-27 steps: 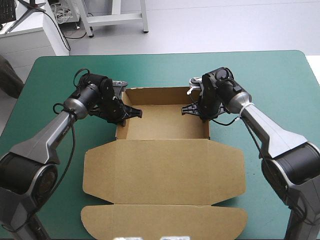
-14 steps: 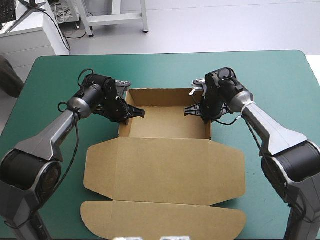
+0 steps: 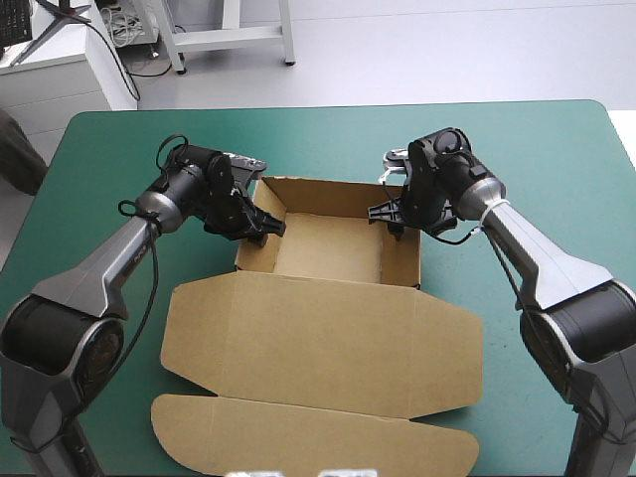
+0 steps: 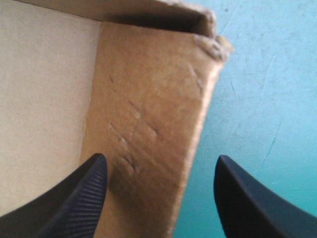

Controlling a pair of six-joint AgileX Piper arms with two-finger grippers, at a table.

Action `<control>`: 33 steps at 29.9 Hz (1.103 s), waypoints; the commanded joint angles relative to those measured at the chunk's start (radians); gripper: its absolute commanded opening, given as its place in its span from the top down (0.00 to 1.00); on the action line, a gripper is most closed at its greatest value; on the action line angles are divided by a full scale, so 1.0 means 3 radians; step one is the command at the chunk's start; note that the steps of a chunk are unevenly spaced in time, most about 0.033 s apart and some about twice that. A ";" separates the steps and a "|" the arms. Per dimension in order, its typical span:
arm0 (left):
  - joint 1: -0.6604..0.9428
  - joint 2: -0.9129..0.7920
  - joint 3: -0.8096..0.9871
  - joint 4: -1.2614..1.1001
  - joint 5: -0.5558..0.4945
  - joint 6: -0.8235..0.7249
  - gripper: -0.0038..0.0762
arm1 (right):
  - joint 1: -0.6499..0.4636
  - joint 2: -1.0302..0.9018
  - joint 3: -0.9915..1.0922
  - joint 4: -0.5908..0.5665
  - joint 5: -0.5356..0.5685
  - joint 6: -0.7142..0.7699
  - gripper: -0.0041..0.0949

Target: Fold the box

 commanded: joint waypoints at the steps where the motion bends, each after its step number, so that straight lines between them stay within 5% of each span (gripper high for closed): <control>1: -0.0005 -0.0149 -0.0232 0.0007 -0.0019 0.0002 0.36 | -0.0013 -0.0193 -0.0142 0.0009 0.0081 0.0032 0.36; 12: -0.0005 -0.0156 -0.1591 0.0465 0.0554 0.0051 0.37 | -0.0013 -0.0356 -0.0922 -0.0047 0.0081 -0.0068 0.36; 17: -0.0005 -0.0344 -0.2061 0.0890 0.0610 0.0044 0.53 | -0.0021 -0.0572 -0.0914 -0.0206 0.0081 -0.0068 0.36; 23: -0.0005 -0.0785 -0.2082 0.1264 0.0610 0.0044 0.96 | -0.0028 -0.0667 -0.0888 -0.0122 0.0086 0.0026 0.36; 33: -0.0005 -0.1935 -0.1035 0.1075 0.0604 0.0044 0.96 | -0.0028 -0.0655 -0.0285 0.0103 0.0086 0.0082 0.36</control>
